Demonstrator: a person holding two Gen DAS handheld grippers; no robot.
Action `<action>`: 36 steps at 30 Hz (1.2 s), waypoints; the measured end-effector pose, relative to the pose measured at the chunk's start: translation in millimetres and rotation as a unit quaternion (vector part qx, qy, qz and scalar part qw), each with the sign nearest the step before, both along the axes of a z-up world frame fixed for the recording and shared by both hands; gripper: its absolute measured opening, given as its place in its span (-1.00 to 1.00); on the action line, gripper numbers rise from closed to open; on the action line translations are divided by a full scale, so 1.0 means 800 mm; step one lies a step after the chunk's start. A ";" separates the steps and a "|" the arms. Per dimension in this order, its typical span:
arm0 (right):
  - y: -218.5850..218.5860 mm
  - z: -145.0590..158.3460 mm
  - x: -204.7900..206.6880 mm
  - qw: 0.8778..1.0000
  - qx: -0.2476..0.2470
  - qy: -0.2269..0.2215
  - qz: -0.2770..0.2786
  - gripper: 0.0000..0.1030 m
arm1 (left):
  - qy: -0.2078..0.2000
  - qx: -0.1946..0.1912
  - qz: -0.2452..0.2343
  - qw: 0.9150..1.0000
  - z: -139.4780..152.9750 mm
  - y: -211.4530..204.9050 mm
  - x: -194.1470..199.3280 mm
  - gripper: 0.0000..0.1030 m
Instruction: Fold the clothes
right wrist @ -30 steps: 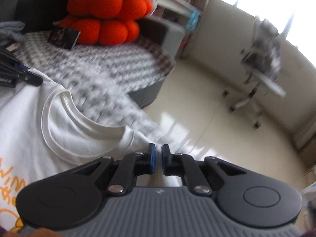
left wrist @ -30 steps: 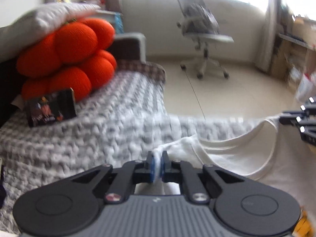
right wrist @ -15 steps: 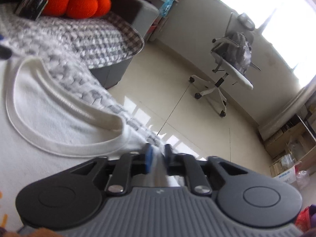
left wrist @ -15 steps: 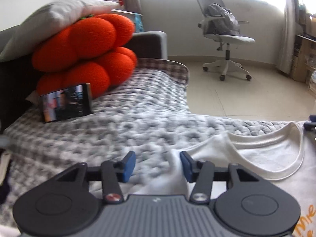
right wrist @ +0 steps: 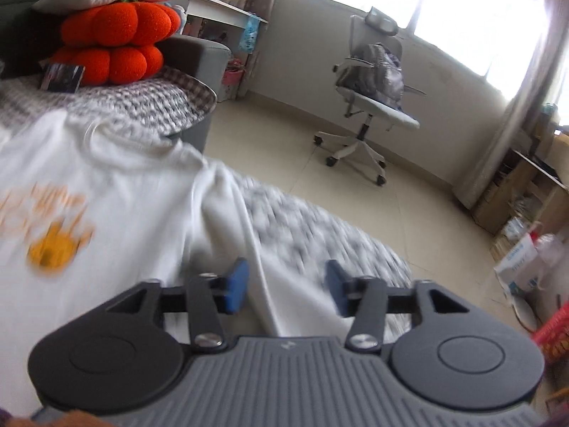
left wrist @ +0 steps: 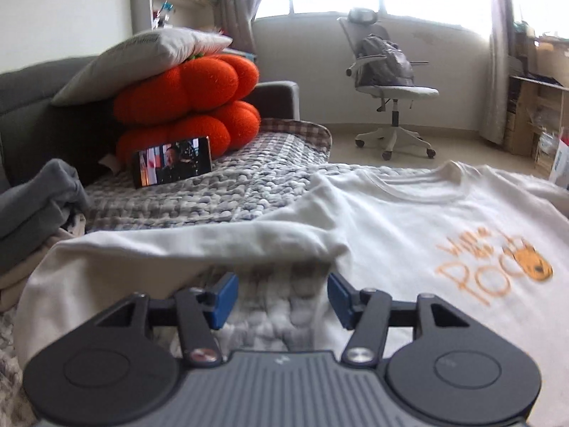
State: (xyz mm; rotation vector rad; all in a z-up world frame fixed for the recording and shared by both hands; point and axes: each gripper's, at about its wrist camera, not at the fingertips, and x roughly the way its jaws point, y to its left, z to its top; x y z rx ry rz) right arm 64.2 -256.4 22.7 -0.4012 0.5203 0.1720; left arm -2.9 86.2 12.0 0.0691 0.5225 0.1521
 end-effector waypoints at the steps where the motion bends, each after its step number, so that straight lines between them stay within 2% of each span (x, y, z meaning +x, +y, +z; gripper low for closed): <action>1: -0.004 -0.007 -0.014 1.000 -0.004 -0.001 -0.006 0.33 | 0.005 -0.004 0.000 1.000 -0.004 -0.001 0.000 0.18; 3: -0.011 -0.023 -0.030 0.999 -0.028 0.004 -0.022 0.32 | 0.011 -0.009 0.000 1.000 -0.013 -0.002 0.000 0.18; 5: -0.015 -0.035 -0.031 0.998 -0.050 0.007 -0.038 0.23 | 0.005 -0.006 0.000 1.000 -0.013 -0.002 0.000 0.21; 6: -0.016 -0.039 -0.028 0.997 -0.061 0.007 -0.044 -0.12 | 0.004 -0.007 0.002 1.000 -0.013 -0.002 0.001 0.24; 7: -0.017 -0.043 -0.025 0.996 -0.071 0.007 -0.050 -0.72 | 0.003 -0.008 0.003 1.000 -0.014 -0.002 0.001 0.25; 8: -0.018 -0.047 -0.021 0.995 -0.082 0.007 -0.056 -0.95 | 0.000 -0.010 0.003 1.000 -0.015 0.000 0.000 0.25; 11: -0.019 -0.053 -0.011 0.991 -0.115 -0.003 -0.074 -0.98 | -0.003 -0.024 0.000 1.000 -0.018 0.006 -0.004 0.25; 14: -0.030 -0.026 0.015 0.985 -0.136 -0.036 -0.097 -0.99 | -0.001 -0.036 0.001 0.999 -0.019 0.008 -0.004 0.28; 16: -0.044 -0.006 0.048 0.982 -0.147 -0.047 -0.111 -0.99 | -0.002 -0.031 0.001 1.000 -0.020 0.005 -0.003 0.28; 19: -0.058 -0.020 0.133 0.967 -0.222 -0.012 -0.126 -0.99 | -0.004 -0.024 0.002 1.000 -0.020 0.003 -0.004 0.28; 22: -0.082 -0.043 0.195 0.954 -0.247 0.025 -0.168 -0.94 | -0.003 -0.028 0.001 1.000 -0.019 0.005 -0.004 0.28; 24: -0.089 -0.055 0.207 0.942 -0.265 0.023 -0.204 -0.93 | -0.003 -0.026 -0.002 1.000 -0.019 0.007 -0.005 0.28; 25: -0.091 -0.062 0.208 0.936 -0.278 0.020 -0.213 -0.73 | -0.004 -0.024 -0.004 1.000 -0.019 0.007 -0.006 0.28; 28: -0.102 -0.080 0.195 0.935 -0.283 0.033 -0.212 -0.47 | -0.005 -0.027 -0.005 1.000 -0.019 0.010 -0.006 0.29; 30: -0.118 -0.082 0.183 0.937 -0.263 0.037 -0.224 -0.47 | -0.005 -0.030 -0.005 1.000 -0.019 0.011 -0.006 0.29; 32: -0.134 -0.071 0.167 0.948 -0.208 0.038 -0.239 -0.47 | -0.005 -0.031 -0.005 0.999 -0.019 0.011 -0.006 0.30; 34: -0.154 -0.052 0.153 0.961 -0.099 0.049 -0.252 -0.43 | -0.005 -0.031 -0.005 0.999 -0.019 0.010 -0.006 0.30; 35: -0.166 -0.045 0.147 0.965 -0.021 0.063 -0.255 -0.42 | -0.005 -0.031 -0.004 0.999 -0.019 0.010 -0.006 0.30; 36: -0.179 -0.039 0.143 0.962 0.065 0.079 -0.254 -0.37 | -0.005 -0.030 -0.004 1.000 -0.020 0.010 -0.006 0.30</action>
